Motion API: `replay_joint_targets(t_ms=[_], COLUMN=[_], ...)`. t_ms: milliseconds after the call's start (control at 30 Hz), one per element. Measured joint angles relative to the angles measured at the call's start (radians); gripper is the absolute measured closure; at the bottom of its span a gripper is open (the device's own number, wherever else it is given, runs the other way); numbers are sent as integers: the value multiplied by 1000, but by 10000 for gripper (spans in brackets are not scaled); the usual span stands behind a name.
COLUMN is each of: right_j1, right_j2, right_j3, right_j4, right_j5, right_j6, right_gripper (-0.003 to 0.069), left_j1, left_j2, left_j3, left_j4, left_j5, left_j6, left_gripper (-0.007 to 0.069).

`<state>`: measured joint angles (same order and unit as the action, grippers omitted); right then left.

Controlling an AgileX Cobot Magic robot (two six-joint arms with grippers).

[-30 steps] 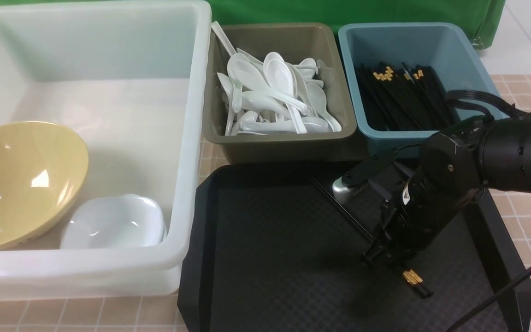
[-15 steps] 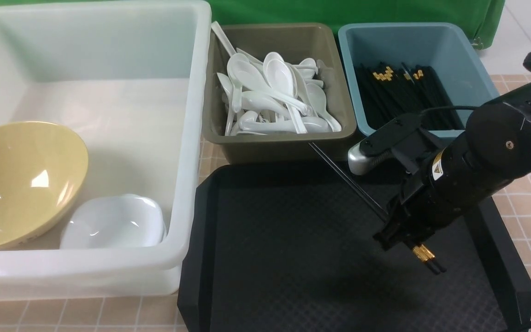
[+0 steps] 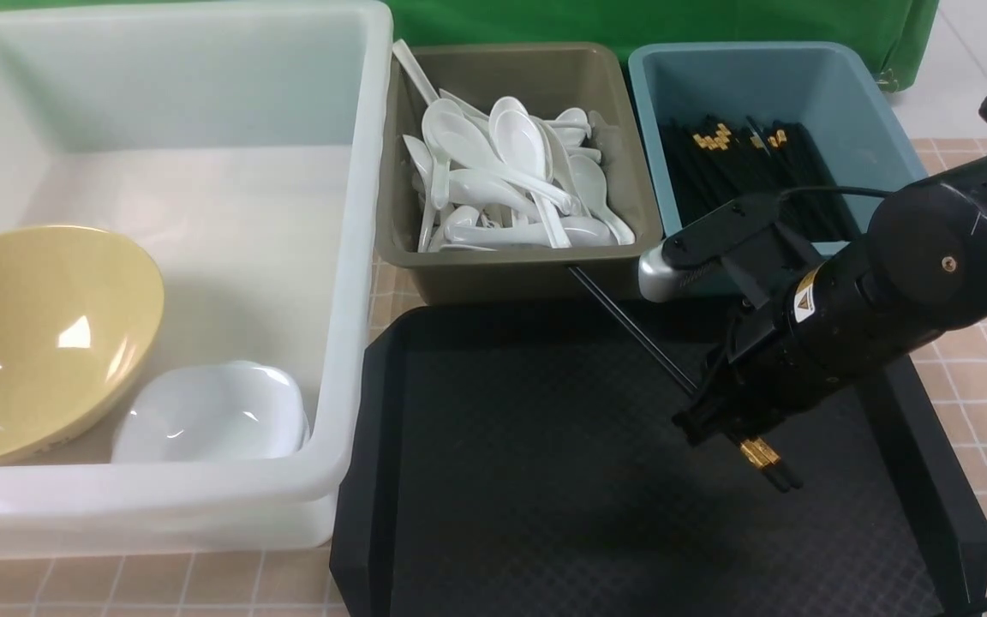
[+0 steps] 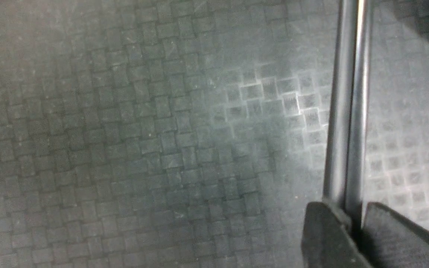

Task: On brown table put chopsticks spoon bowls plates into blue grey white boxes.
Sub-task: 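Grasp the chopsticks with the right gripper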

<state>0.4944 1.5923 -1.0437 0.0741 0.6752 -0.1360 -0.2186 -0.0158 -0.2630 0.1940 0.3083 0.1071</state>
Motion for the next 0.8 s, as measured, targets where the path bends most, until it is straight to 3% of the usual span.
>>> replay_joint_targets(t_ms=[467,600,800], right_j1=[0,0,0], right_j2=[0,0,0], right_j3=[1,2,2], right_j4=[3,3,5], right_j5=[3,-80,-156], right_j6=[-26,-45,-17], right_gripper=[510,599,615], left_j1=[0,0,0], left_j2=[0,0,0], left_j3=[0,0,0], left_j4=[0,0,-11], left_j5=[0,0,0], left_j6=[0,0,0], left_gripper=[620,620,620])
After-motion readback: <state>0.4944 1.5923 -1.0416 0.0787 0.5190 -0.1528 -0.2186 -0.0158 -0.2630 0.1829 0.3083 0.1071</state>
